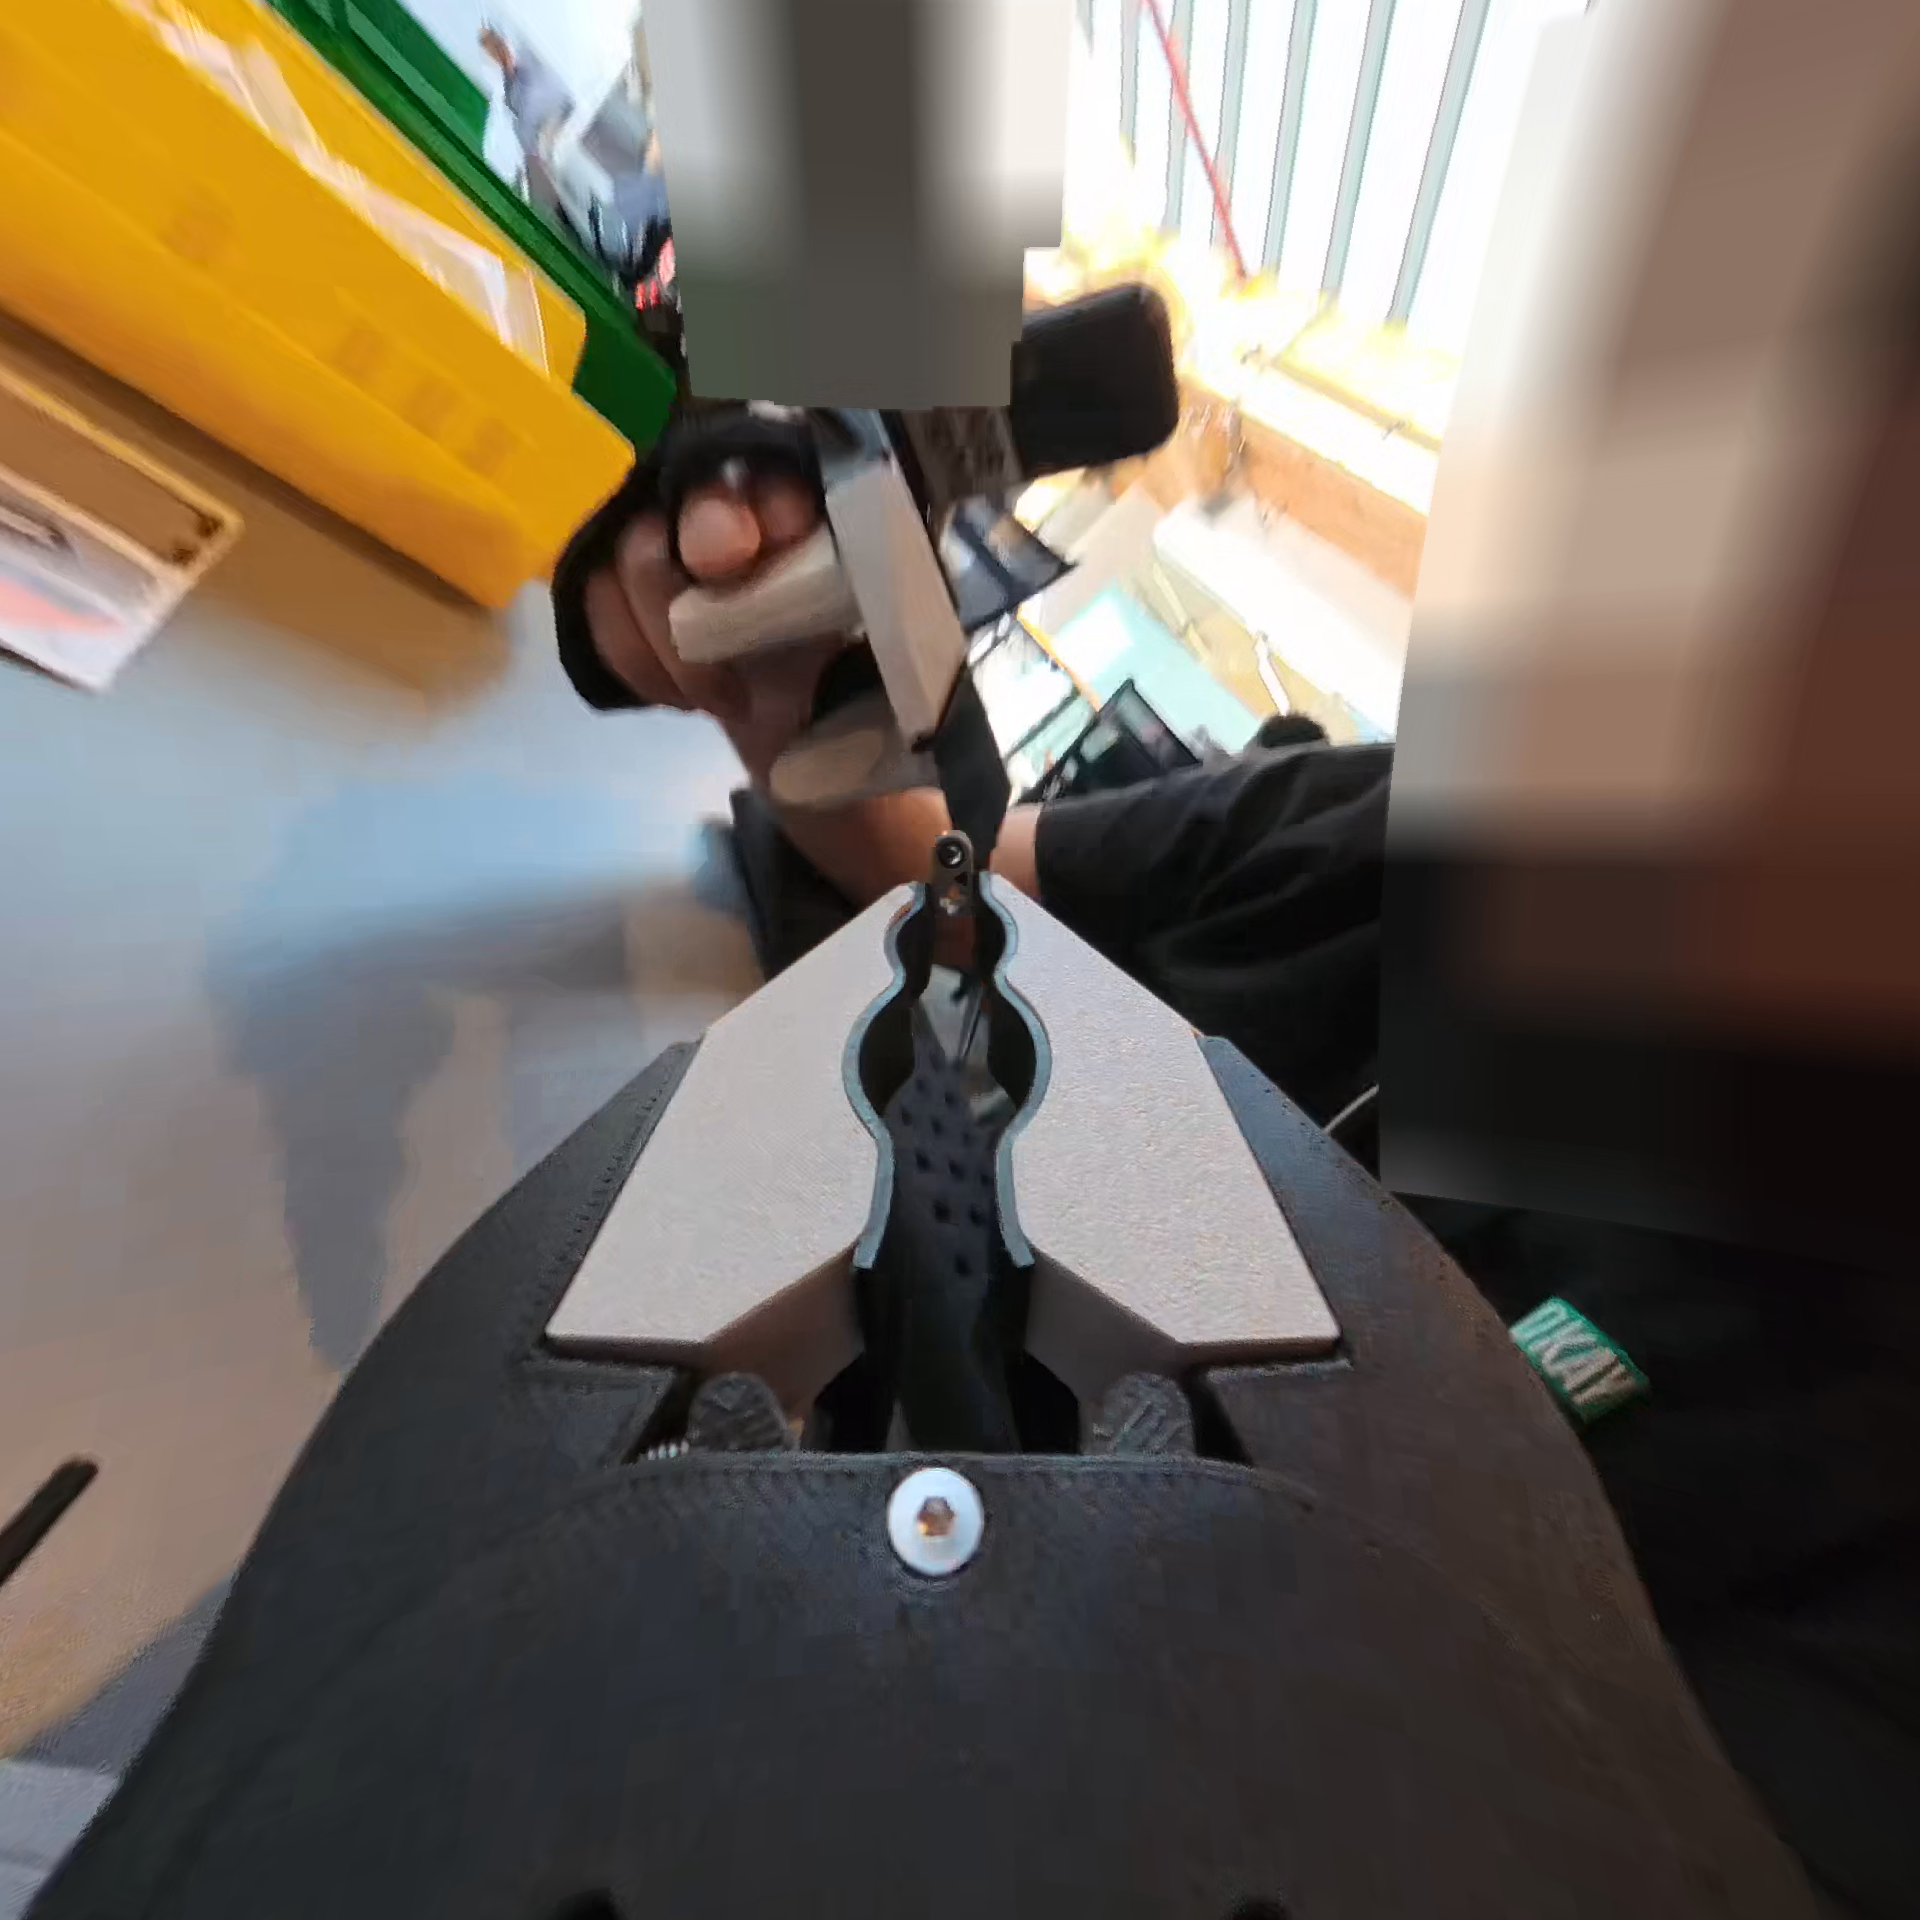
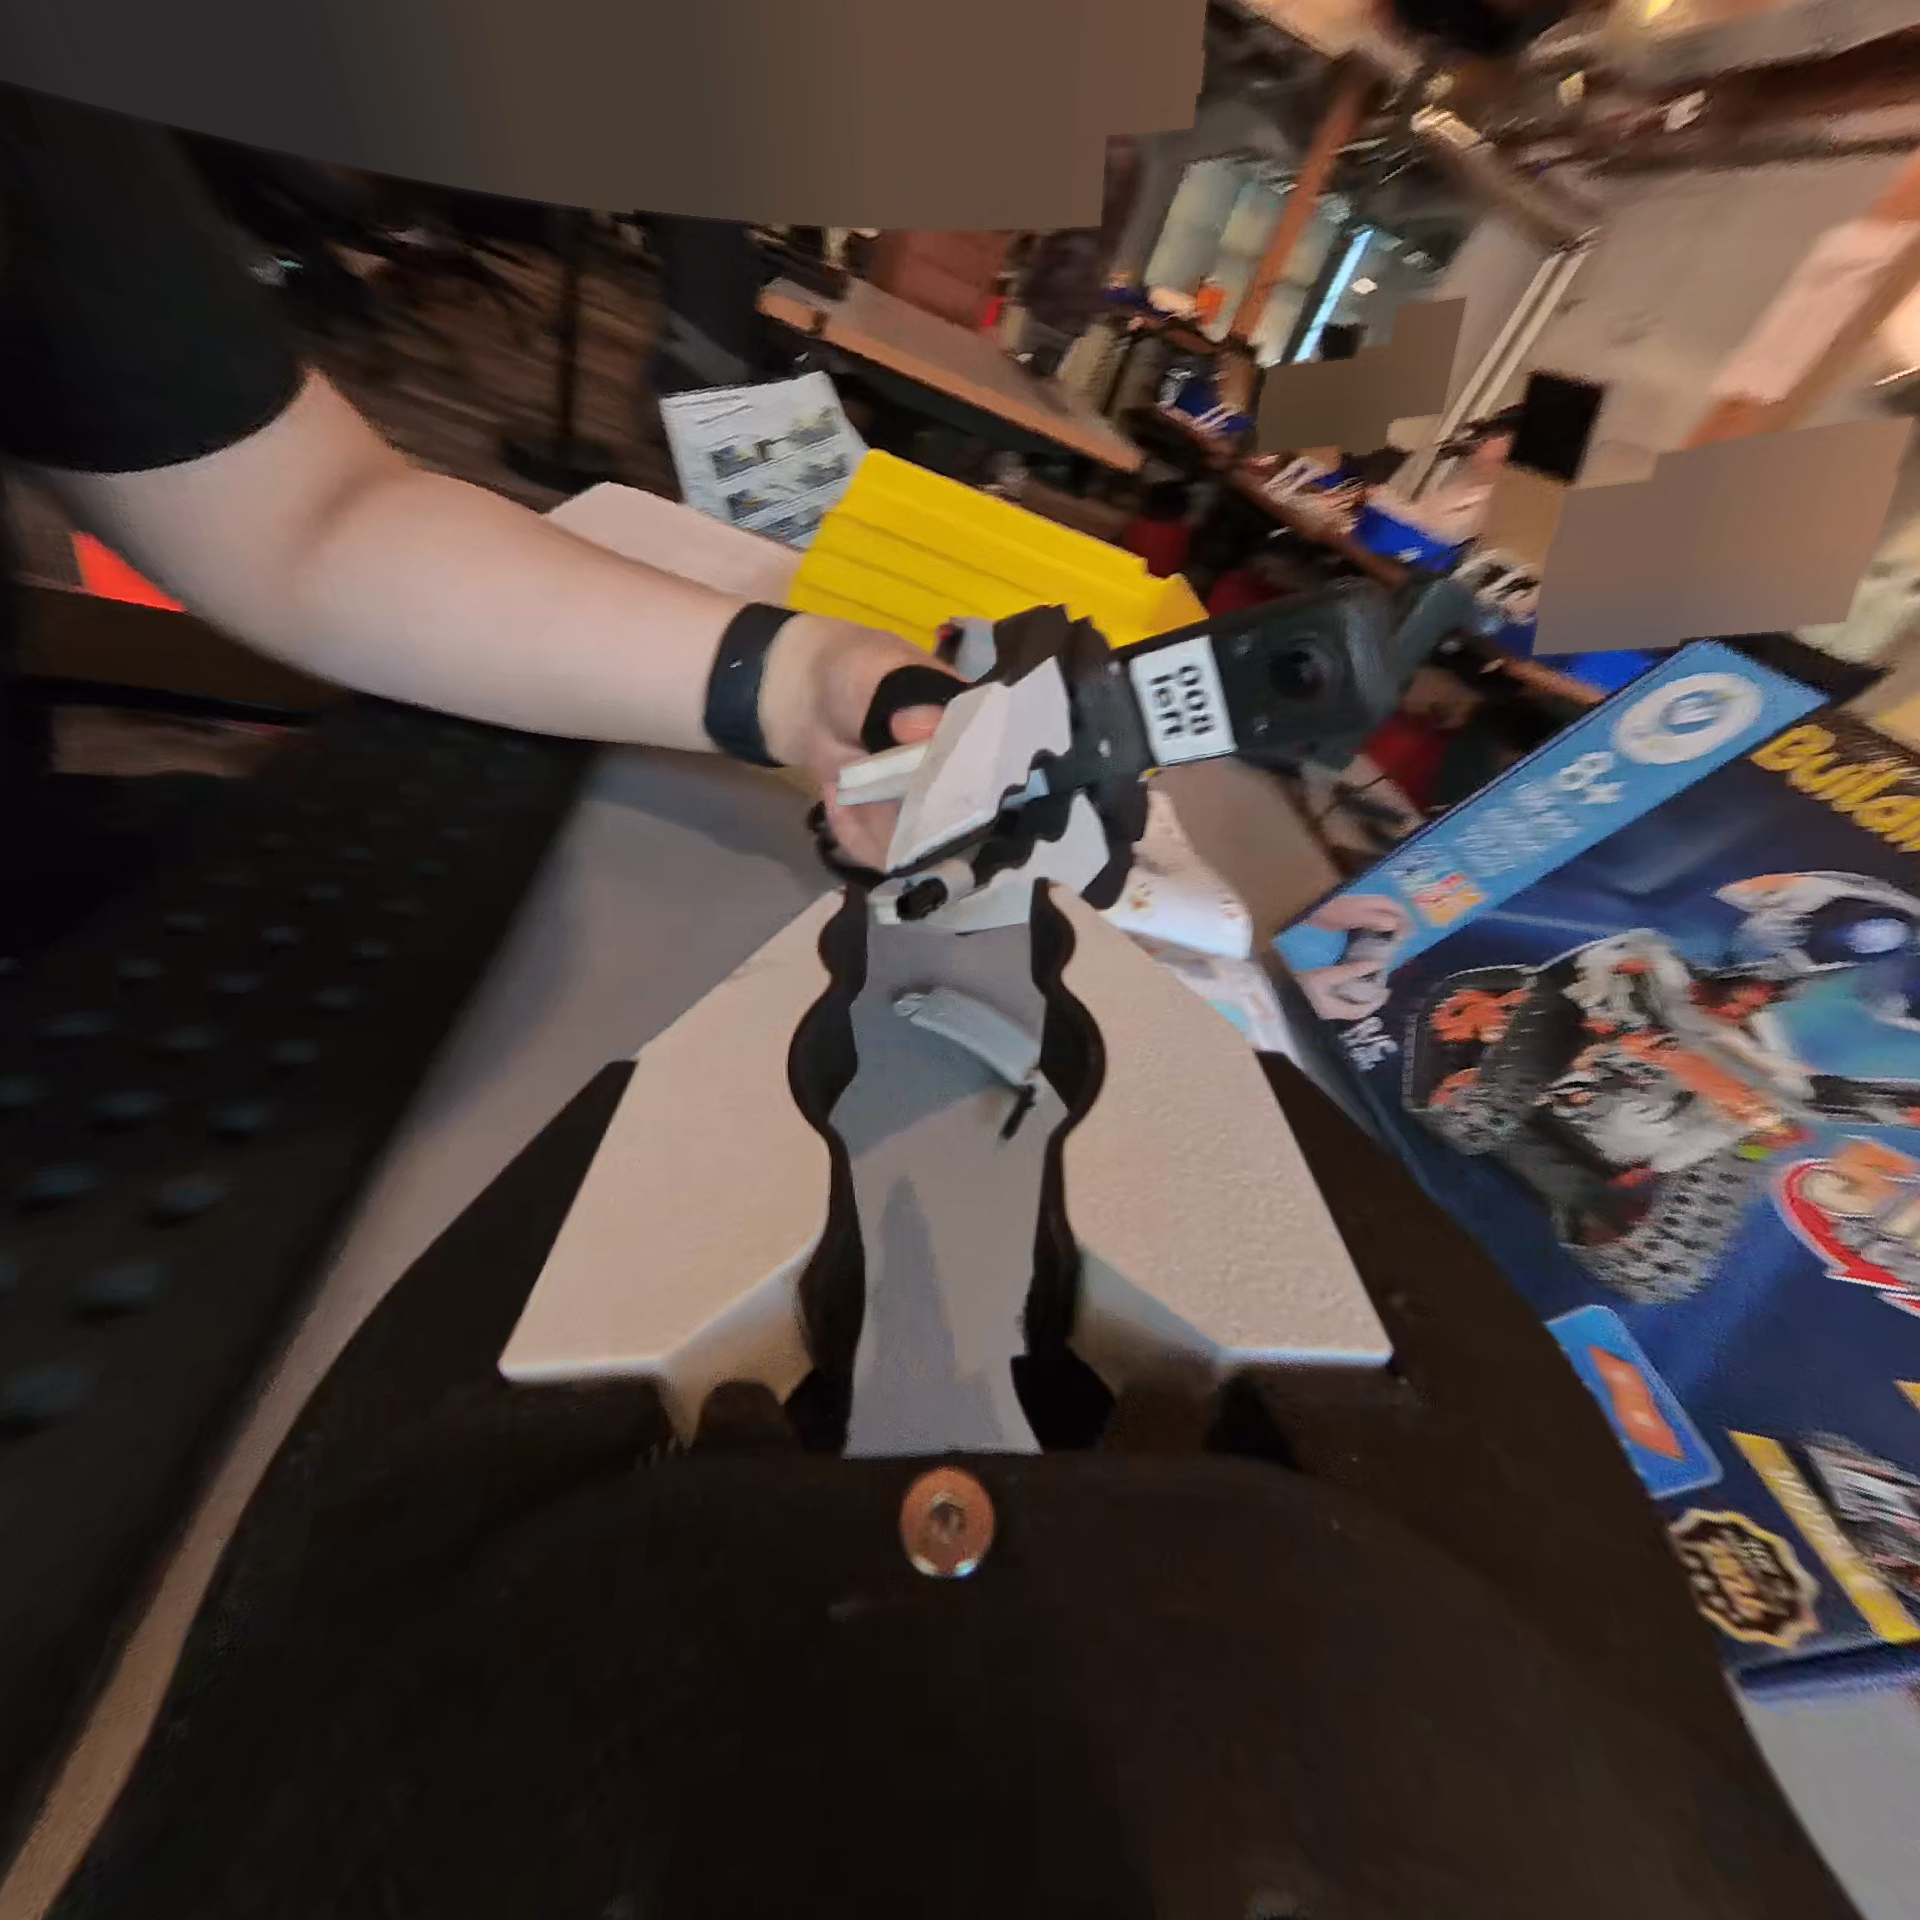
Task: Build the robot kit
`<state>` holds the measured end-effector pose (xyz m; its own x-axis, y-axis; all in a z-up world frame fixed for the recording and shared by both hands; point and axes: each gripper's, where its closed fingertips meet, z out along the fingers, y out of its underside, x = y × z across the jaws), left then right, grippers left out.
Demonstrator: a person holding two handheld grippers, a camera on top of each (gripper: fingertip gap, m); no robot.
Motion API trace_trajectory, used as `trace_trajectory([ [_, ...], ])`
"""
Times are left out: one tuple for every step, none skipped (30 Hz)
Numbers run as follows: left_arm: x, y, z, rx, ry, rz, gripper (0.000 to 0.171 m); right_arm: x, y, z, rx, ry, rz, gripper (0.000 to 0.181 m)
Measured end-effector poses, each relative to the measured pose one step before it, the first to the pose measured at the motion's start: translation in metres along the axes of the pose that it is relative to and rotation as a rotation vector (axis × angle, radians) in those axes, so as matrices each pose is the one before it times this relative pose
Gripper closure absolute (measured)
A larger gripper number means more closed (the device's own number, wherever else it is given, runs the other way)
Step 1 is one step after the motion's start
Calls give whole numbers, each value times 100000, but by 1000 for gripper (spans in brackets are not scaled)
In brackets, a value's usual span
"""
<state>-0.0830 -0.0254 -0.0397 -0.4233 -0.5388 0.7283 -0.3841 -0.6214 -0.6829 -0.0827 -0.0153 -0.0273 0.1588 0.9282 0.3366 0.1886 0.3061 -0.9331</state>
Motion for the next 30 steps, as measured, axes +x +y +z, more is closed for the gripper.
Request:
trace_trajectory([
  [-138,896,208,-5175,-744,-993,167,-445,325,-49,-1685,-2920,320,149],
  [-111,784,241,-4515,-52,-1557,167,-579,446,79,-2641,-3291,-172,149],
  [-158,605,240,-3445,-29,-1509,166,-755,521,176,-3152,-4607,1214,149],
  [-124,472,244,-2692,308,-1334,167,-559,410,285,-2176,-3528,2388,149],
  [-70,447,260,-2554,604,-1253,166,-646,338,336,-1508,-4108,1745,150],
  [-105,420,271,-2477,223,-1029,166,-572,384,336,-2044,-3538,856,154],
  [-91,404,255,-2475,111,-810,166,-221,232,293,-1221,-1344,-381,156],
  [-17,352,218,-2177,410,-656,166,-416,85,220,-215,-2235,-564,157],
  [1,208,108,-1283,307,-513,166,-507,131,184,-802,-2933,131,162],
  [-22,179,61,-975,110,-538,166,-286,129,163,-892,-1635,435,164],
  [8,172,47,-879,296,-561,166,-120,56,130,-554,-618,-104,164],
  [69,89,27,-419,684,-426,166,-77,-68,120,162,-299,-313,164],
  [84,85,24,-440,725,-460,166,-86,-86,105,258,-309,-334,164],
  [27,122,25,-639,302,-365,166,-100,29,95,-514,-495,-342,164],
  [10,120,57,-662,40,-100,166,-97,63,81,-665,-625,183,164],
  [59,127,76,-694,379,-49,166,-119,7,63,-395,-956,615,165],
  [144,93,93,-684,902,-170,166,-133,-109,32,253,-949,-27,165],
  [162,86,102,-648,939,-189,166,-159,-125,25,501,-891,-509,165],
  [102,83,95,-571,450,-90,166,-123,-66,27,63,-615,-422,166],
  [43,96,73,-611,171,-118,166,-115,5,39,-376,-594,-173,166],
  [41,120,94,-737,238,-186,166,-126,1,63,-409,-718,-43,166],
  [21,127,91,-793,237,-247,166,-96,25,71,-788,-516,-200,167],
  [-8,101,68,-614,171,-389,166,-115,43,69,-897,-427,-767,167],
  [-13,35,-6,-135,75,-359,166,1,37,33,-831,372,-903,167],
  [-25,-30,-64,286,-128,-156,166,77,24,4,-451,800,-778,167],
  [-44,0,-49,162,-328,-109,166,40,19,9,16,117,478,167],
  [-36,18,-28,-103,-390,-93,166,12,57,33,424,-643,1649,166],
  [-18,-1,-84,180,-245,-44,166,71,-25,37,1344,-452,2149,166],
  [-23,-28,-150,526,-328,-115,166,143,-58,30,1377,127,2095,166],
  [-92,-17,-153,385,-672,-233,166,160,56,44,47,655,1099,166],
])
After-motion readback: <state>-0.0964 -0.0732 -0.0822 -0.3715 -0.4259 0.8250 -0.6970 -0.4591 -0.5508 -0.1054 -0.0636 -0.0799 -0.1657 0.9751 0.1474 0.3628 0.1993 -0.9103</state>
